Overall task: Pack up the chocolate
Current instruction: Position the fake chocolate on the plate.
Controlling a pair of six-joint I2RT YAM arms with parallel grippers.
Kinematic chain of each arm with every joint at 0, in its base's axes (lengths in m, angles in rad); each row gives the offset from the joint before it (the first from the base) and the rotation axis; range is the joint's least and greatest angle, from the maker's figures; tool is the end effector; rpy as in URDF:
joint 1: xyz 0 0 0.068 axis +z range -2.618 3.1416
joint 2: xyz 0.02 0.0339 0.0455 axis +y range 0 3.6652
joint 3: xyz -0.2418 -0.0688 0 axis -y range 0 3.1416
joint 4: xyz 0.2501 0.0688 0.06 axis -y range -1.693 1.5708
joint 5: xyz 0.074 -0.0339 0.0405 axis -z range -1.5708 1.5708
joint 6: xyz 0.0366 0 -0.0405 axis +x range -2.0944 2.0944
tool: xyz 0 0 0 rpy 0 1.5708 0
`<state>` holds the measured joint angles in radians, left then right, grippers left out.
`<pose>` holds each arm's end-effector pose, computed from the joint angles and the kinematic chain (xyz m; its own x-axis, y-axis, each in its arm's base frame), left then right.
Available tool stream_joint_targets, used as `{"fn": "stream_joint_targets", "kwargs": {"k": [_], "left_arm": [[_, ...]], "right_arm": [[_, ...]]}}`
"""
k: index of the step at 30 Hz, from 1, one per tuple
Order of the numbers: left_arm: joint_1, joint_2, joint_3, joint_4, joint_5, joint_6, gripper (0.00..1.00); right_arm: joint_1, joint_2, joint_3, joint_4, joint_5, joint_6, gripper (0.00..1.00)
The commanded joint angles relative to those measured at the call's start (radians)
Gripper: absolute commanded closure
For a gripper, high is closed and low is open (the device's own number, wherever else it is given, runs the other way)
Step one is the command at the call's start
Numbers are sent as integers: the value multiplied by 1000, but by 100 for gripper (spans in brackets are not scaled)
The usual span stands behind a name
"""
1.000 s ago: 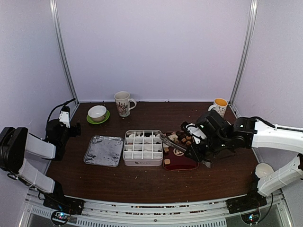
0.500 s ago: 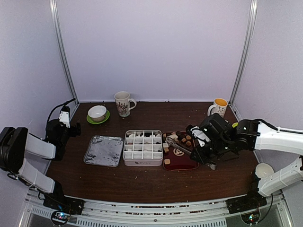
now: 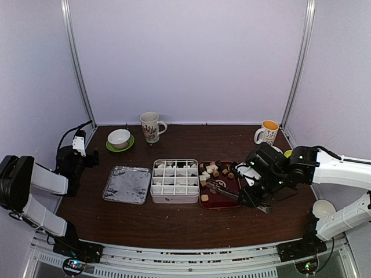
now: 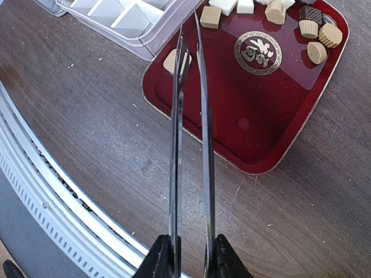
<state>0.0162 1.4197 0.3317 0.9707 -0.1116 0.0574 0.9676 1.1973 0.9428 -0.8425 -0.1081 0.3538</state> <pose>0.2624 0.0083 0.1460 -0.1241 0.0550 -0.9907 -0.1198 0.9903 0.0700 0.1325 0.1993 0.2355 -0.7669 -0.5061 -0.3947 -0.6193 0.7449 0.2481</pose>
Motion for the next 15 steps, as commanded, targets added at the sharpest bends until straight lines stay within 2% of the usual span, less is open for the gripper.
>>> {"fn": "stream_joint_targets", "kwargs": {"k": [1,15], "left_arm": [[7,5,-3,48,7,-9,2],[8,5,-3,47,7,-8,2]], "right_arm": [[-6,5,28,-33,-11,-10,74],[-7,24,34,-89,-7,-23,72]]}}
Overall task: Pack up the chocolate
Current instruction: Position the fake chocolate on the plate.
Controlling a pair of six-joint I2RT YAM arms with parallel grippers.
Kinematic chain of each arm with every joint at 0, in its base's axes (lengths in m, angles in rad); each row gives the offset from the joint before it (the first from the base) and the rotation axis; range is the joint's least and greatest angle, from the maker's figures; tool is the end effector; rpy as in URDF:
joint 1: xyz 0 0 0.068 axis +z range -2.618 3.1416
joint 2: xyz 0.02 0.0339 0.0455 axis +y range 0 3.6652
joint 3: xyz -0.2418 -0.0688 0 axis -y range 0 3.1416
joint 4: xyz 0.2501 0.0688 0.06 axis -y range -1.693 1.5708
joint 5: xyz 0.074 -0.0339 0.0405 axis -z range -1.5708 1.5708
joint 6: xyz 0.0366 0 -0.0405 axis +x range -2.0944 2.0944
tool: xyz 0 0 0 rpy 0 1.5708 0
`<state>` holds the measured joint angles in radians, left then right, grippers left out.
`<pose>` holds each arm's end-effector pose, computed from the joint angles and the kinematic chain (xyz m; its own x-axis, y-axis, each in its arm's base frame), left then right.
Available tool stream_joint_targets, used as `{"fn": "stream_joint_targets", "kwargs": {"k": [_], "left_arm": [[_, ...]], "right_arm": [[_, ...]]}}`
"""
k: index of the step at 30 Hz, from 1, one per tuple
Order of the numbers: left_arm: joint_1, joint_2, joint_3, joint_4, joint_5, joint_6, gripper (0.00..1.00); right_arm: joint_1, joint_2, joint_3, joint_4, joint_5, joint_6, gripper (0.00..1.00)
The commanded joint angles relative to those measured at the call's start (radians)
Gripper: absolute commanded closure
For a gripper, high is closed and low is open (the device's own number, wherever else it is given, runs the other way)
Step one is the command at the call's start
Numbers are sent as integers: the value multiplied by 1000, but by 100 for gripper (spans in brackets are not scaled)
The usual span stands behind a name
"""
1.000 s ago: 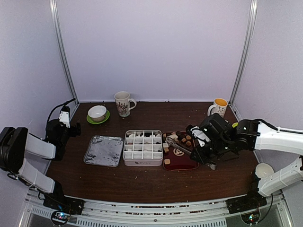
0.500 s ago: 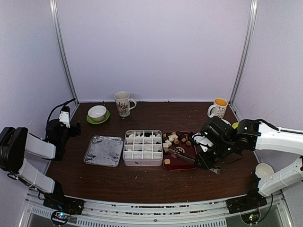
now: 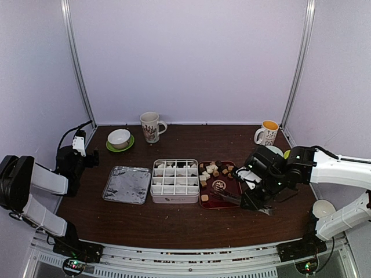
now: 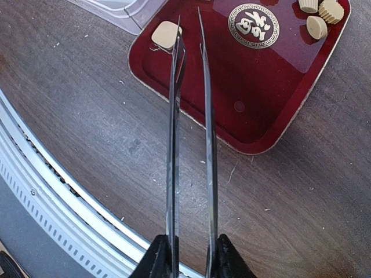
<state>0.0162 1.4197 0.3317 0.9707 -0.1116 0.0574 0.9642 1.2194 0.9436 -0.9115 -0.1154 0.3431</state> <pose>0.2624 0.0083 0.1460 -0.1241 0.0550 -0.9907 -0.1198 0.9903 0.0700 0.1305 0.1955 0.2278 -0.7807 -0.5389 -0.3164 -0.6138 0.7563 0.2264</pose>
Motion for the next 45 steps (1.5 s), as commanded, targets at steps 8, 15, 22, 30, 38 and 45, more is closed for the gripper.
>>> {"fn": "stream_joint_targets", "kwargs": {"k": [8,15,22,30,38,45], "left_arm": [[8,5,-3,47,7,-9,2],[8,5,-3,47,7,-9,2],[7,5,-4,48,7,-10,2],[8,5,-3,48,7,-8,2],[8,5,-3,47,7,-8,2],[7,5,-3,47,7,-8,2]], "right_arm": [[-3,20,44,-27,-23,-34,72],[-3,25,52,-18,-37,-38,72],[-3,26,52,-17,-48,-42,73],[-4,47,62,0,-93,-57,77],[-1,91,89,19,-124,-79,78],[-1,126,87,42,-135,-85,79]]}}
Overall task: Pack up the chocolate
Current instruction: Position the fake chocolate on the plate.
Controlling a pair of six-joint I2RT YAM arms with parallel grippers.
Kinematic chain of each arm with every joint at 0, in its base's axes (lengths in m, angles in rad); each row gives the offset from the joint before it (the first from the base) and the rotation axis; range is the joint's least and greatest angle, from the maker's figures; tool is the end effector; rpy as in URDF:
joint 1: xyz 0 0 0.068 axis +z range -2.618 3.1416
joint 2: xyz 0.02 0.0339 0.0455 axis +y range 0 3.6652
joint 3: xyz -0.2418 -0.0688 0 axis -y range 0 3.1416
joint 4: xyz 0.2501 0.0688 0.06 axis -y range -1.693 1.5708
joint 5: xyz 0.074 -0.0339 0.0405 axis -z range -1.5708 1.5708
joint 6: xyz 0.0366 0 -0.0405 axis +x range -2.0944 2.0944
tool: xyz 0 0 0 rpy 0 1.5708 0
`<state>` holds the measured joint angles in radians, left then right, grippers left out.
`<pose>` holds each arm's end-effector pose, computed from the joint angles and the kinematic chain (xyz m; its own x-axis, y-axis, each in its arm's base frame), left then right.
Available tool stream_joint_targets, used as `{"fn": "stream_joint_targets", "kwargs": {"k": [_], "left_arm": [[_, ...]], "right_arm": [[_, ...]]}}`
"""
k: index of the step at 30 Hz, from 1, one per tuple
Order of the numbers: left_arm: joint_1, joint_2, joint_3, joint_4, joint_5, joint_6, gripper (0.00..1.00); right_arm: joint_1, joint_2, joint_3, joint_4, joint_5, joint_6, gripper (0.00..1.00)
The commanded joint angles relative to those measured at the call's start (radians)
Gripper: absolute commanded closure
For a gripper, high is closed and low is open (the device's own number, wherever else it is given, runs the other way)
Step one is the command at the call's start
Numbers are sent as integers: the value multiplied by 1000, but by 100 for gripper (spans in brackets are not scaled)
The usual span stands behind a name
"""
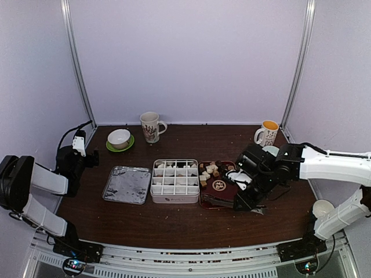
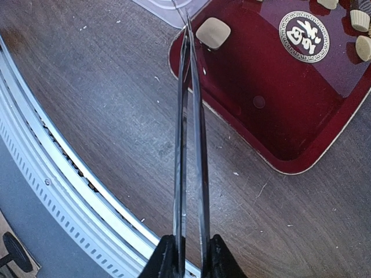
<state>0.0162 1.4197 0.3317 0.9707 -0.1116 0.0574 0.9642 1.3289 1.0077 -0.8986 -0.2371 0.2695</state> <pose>0.2624 0.0083 0.1460 -0.1241 0.0550 -0.9907 -0.1198 0.9903 0.0700 0.1389 0.2152 0.2233 -0.7409 -0.6138 -0.2727 -0.6716 0.6756 0.3041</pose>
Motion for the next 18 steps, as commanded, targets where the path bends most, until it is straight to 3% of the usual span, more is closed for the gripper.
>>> {"fn": "stream_joint_targets", "kwargs": {"k": [1,7,13,18], "left_arm": [[8,5,-3,47,7,-8,2],[8,5,-3,48,7,-10,2],[8,5,-3,47,7,-9,2],[8,5,-3,47,7,-9,2]], "right_arm": [[-1,21,21,33,-13,-11,80],[-2,50,17,43,6,-5,80],[-10,38,14,12,179,47,82],[-54,12,-11,-12,227,70,80]]}}
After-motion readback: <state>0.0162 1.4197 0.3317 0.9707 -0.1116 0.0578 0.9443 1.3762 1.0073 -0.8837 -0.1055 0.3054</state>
